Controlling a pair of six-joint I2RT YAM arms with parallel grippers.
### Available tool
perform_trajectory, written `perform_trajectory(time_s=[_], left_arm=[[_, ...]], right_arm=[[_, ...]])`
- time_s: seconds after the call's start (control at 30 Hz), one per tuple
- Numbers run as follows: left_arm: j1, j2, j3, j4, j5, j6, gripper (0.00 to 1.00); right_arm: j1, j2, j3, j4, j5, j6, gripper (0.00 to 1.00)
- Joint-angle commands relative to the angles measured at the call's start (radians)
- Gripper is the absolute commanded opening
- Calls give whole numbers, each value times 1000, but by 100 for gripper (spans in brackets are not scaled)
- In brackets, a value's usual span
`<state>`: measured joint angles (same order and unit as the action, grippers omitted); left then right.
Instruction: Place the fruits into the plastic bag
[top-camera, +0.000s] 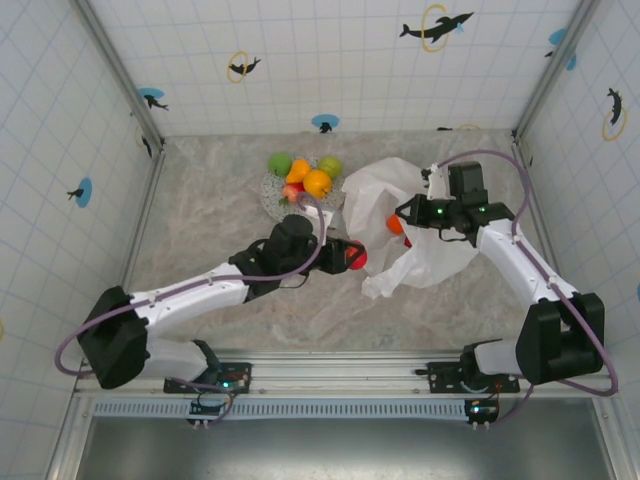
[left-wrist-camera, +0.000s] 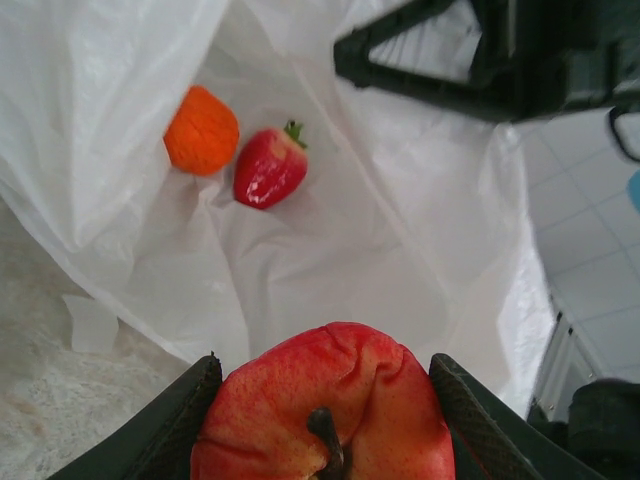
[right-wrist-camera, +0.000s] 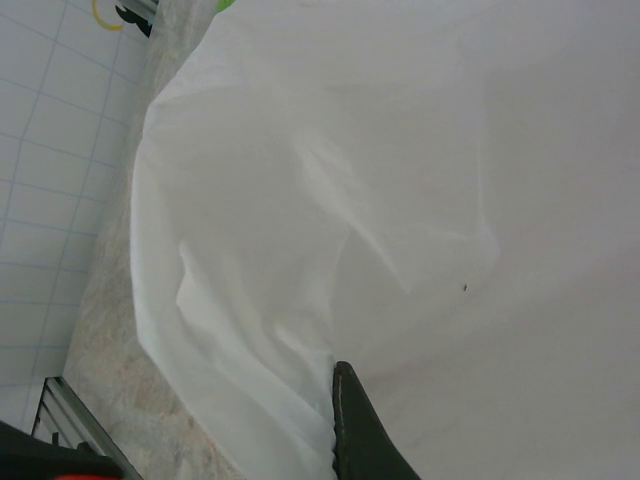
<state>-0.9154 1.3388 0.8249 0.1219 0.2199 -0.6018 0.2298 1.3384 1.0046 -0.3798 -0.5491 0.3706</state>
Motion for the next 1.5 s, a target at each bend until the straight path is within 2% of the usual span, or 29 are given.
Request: perform_trajectory(time_s=[0.0,0.23,0.33,0.43,0.57,0.67,0.8,0.93,1.07,1.27,1.47], left_arm=[[-6,53,63,46,-29,57,46],[-6,279,230,98,-121,133,46],[-6,385,301,175,-101,132,46],[-7,473,339,275,-94,97,46],[-8,567,356,387,-115,35,46],[-8,627,352,485,-107,-35,49],[-16,719,421,522,-60,-104,51],[-28,773,458,566,-41,-150,54],[-30,795,465,580,-36,-177,62],[-29,763,465,524,-28,-125,77],[-20,698,425,480,-12,-78,80]], right_arm=[[8,-2,64,-55,-30,-14,0],[-16,-35,92,-126,-105,-60,0],[-47,-48,101,-118,-182,-37,0],[-63,-53,108,-85,-236,7,0],[-70,-65,89,-47,-247,46,0],[-74,-85,36,59,-260,120,0],[-74,-86,-5,140,-276,179,0],[-87,-86,-24,155,-277,182,0],[-110,-96,-39,155,-277,173,0],[-150,-109,-55,140,-292,148,0],[-187,-121,-75,124,-290,127,0]])
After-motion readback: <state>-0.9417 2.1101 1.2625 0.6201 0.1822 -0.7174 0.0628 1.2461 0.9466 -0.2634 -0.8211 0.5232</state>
